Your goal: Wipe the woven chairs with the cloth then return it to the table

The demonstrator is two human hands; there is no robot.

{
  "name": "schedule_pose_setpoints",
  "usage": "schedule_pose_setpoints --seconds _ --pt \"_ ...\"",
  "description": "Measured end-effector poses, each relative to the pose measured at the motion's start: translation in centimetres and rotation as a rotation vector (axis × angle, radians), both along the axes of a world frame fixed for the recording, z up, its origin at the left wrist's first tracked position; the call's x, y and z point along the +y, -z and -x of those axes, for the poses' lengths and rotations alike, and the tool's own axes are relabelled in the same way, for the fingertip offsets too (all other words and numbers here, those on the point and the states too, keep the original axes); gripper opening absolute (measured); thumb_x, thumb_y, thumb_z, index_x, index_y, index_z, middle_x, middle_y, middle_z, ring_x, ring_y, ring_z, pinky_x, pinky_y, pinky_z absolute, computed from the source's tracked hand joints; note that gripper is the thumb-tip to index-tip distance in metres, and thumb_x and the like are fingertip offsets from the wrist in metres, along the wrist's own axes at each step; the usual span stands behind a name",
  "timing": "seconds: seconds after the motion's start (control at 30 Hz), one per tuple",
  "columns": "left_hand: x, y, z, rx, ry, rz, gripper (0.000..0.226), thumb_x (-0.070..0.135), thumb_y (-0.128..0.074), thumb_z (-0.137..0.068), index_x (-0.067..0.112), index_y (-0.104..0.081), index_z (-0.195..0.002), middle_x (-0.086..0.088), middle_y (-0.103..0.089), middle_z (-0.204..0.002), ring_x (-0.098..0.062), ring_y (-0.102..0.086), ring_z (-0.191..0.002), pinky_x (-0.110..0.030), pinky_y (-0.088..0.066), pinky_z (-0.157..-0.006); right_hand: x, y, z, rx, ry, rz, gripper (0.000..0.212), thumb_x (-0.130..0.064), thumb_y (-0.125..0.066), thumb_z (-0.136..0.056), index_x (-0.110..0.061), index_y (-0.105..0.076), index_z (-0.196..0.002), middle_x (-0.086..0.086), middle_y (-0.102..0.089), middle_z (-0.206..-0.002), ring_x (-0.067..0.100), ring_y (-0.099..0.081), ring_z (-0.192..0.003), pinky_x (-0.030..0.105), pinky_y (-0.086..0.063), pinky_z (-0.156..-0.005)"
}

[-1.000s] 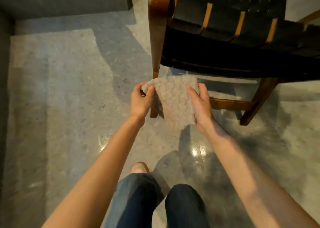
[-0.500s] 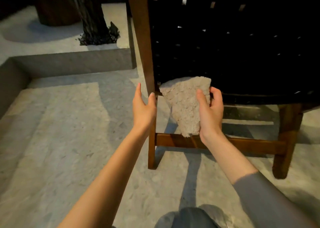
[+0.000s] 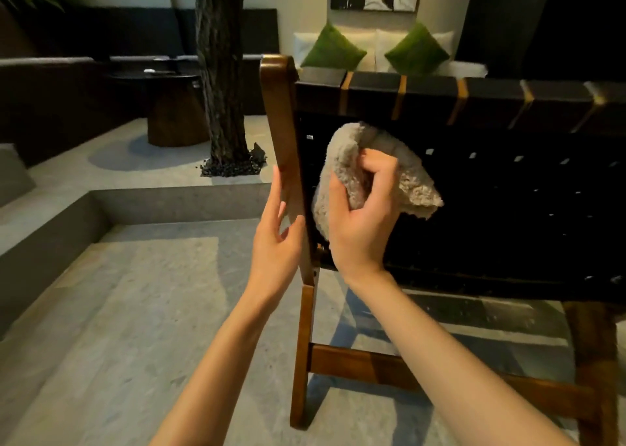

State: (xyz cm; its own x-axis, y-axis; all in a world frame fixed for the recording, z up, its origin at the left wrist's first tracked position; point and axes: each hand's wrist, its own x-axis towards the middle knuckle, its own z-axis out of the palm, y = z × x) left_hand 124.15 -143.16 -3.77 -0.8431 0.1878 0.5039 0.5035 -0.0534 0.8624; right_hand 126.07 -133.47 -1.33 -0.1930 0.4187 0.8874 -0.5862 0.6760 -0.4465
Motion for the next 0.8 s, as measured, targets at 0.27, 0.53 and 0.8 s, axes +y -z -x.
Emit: schedule_pose_setpoints --seconds 0.27,0.53,0.8 --pt "-2.4 0.3 1.5 -0.053 0.134 0.114 0.092 -0.023 -0.032 -0.087 0.055 -0.021 -0.133 0.032 -0.027 -0.144 0.006 -0.032 -0.132 -0.006 -0.036 -0.098 -0.9 0.5 4.8 -0.123 0.151 -0.275 0.037 0.002 -0.057 -0.085 0.003 -0.057 -0.123 0.024 -0.057 -0.117 0.022 -0.044 -0.112 0.027 -0.039 -0.096" --pt "-3.0 0.3 2.0 -0.039 0.138 0.134 0.094 -0.024 -0.034 -0.086 0.056 -0.024 -0.133 0.026 -0.029 -0.148 0.016 -0.038 -0.124 -0.005 -0.041 -0.083 -0.2 3.3 5.2 -0.262 0.218 -0.339 0.033 -0.003 -0.047 -0.090 0.002 -0.062 -0.119 0.029 -0.056 -0.118 0.040 -0.059 -0.103 0.042 -0.055 -0.083" --pt "-3.3 -0.2 1.7 -0.047 0.144 0.147 0.094 -0.025 -0.034 -0.086 0.057 -0.025 -0.132 0.033 -0.033 -0.141 0.016 -0.039 -0.123 -0.007 -0.043 -0.083 0.0 0.6 1.8 0.009 0.271 -0.375 0.030 -0.013 -0.048 -0.097 -0.003 -0.061 -0.121 0.022 -0.055 -0.109 0.035 -0.055 -0.097 0.036 -0.048 -0.088"
